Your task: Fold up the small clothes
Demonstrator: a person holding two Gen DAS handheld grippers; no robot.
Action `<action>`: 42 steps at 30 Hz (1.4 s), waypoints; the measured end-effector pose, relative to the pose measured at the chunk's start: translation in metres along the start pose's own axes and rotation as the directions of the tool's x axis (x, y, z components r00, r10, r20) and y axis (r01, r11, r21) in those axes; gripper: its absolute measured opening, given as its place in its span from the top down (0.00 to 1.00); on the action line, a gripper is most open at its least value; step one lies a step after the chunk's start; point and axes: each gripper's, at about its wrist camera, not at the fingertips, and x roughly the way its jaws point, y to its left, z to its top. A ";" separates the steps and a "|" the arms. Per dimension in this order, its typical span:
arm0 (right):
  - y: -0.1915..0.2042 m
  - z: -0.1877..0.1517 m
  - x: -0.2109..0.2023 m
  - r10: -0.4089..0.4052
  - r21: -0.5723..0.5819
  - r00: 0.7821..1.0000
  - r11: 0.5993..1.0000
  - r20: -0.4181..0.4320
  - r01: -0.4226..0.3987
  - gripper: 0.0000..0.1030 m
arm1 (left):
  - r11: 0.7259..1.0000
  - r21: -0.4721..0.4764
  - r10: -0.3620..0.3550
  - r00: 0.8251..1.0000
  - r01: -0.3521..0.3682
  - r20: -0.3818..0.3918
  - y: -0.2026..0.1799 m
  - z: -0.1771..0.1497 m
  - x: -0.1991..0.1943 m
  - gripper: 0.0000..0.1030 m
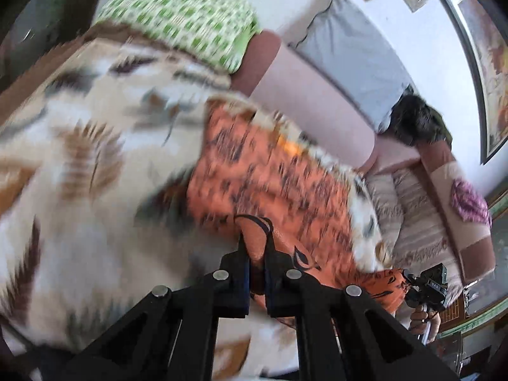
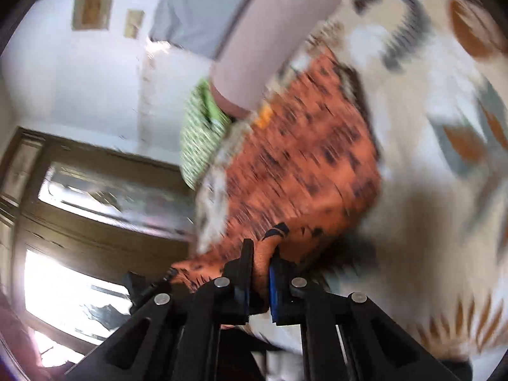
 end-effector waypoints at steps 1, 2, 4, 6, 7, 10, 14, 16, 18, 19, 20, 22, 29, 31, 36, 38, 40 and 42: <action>0.004 0.022 0.008 0.012 -0.006 1.000 1.000 0.021 -0.012 0.92 | 1.000 0.005 -0.002 1.000 0.002 0.008 -0.004 0.014 0.006 0.94; 0.008 0.044 0.015 0.021 -0.008 0.999 1.000 0.041 -0.021 0.92 | 1.000 0.017 0.000 1.000 0.000 0.023 -0.007 0.039 0.017 0.94; 0.013 0.096 0.038 0.034 -0.018 0.996 0.999 0.087 -0.032 0.92 | 0.999 0.033 0.013 0.999 -0.014 0.044 -0.013 0.083 0.040 0.94; 0.011 0.152 0.065 0.022 -0.005 0.993 1.000 0.118 -0.022 0.92 | 0.999 0.024 0.045 0.997 -0.047 0.065 -0.015 0.134 0.082 0.94; 0.007 0.173 0.077 -0.002 0.007 0.992 1.000 0.125 0.002 0.91 | 0.997 0.027 0.068 0.995 -0.070 0.074 -0.013 0.148 0.098 0.93; -0.036 0.224 0.130 -0.149 0.137 0.985 0.981 0.092 0.136 0.68 | 0.979 -0.020 0.200 0.978 -0.202 -0.060 0.018 0.189 0.195 0.71; -0.067 0.220 0.148 -0.300 0.176 0.948 0.944 0.106 0.279 0.05 | 0.918 -0.122 0.376 0.926 -0.378 -0.036 0.069 0.193 0.227 0.64; -0.060 0.205 0.136 -0.294 0.128 0.946 0.952 0.134 0.278 0.05 | 0.928 -0.131 0.352 0.936 -0.349 0.006 0.078 0.184 0.211 0.52; -0.047 0.185 0.125 -0.342 0.014 0.934 0.940 0.106 0.342 0.05 | 0.934 -0.051 0.356 0.934 -0.354 0.027 0.073 0.166 0.189 0.51; -0.044 0.177 0.122 -0.363 -0.019 0.927 0.930 0.091 0.366 0.05 | 0.939 -0.023 0.344 0.939 -0.343 0.023 0.070 0.158 0.183 0.48; -0.044 0.169 0.117 -0.383 -0.045 0.920 0.921 0.081 0.387 0.05 | 0.946 0.010 0.325 0.946 -0.325 -0.001 0.064 0.148 0.178 0.47; -0.041 0.156 0.111 -0.408 -0.093 0.911 0.907 0.051 0.411 0.05 | 0.961 0.052 0.273 0.961 -0.271 -0.040 0.055 0.126 0.172 0.46; -0.058 0.145 0.134 -0.456 -0.167 0.889 0.880 -0.037 0.444 0.05 | 0.945 0.172 0.311 0.930 -0.280 -0.195 0.042 0.084 0.233 0.46; -0.071 0.146 0.151 -0.506 -0.149 0.859 0.858 -0.077 0.492 0.05 | 0.944 0.152 0.321 0.925 -0.294 -0.202 0.045 0.081 0.243 0.46; -0.054 0.135 0.181 -0.578 -0.268 0.802 0.804 -0.148 0.531 0.52 | 0.906 0.253 0.391 0.898 -0.338 -0.202 0.021 0.083 0.252 0.81; -0.059 0.138 0.185 -0.585 -0.246 0.793 0.804 -0.169 0.541 0.55 | 0.903 0.238 0.408 0.886 -0.357 -0.220 0.019 0.085 0.258 0.82; -0.066 0.145 0.180 -0.545 -0.161 0.816 0.838 -0.194 0.521 0.50 | 0.905 0.209 0.417 0.873 -0.372 -0.254 0.019 0.092 0.267 0.81; -0.069 0.148 0.176 -0.503 -0.108 0.841 0.864 -0.197 0.492 0.43 | 0.901 0.220 0.424 0.867 -0.374 -0.261 0.015 0.094 0.272 0.77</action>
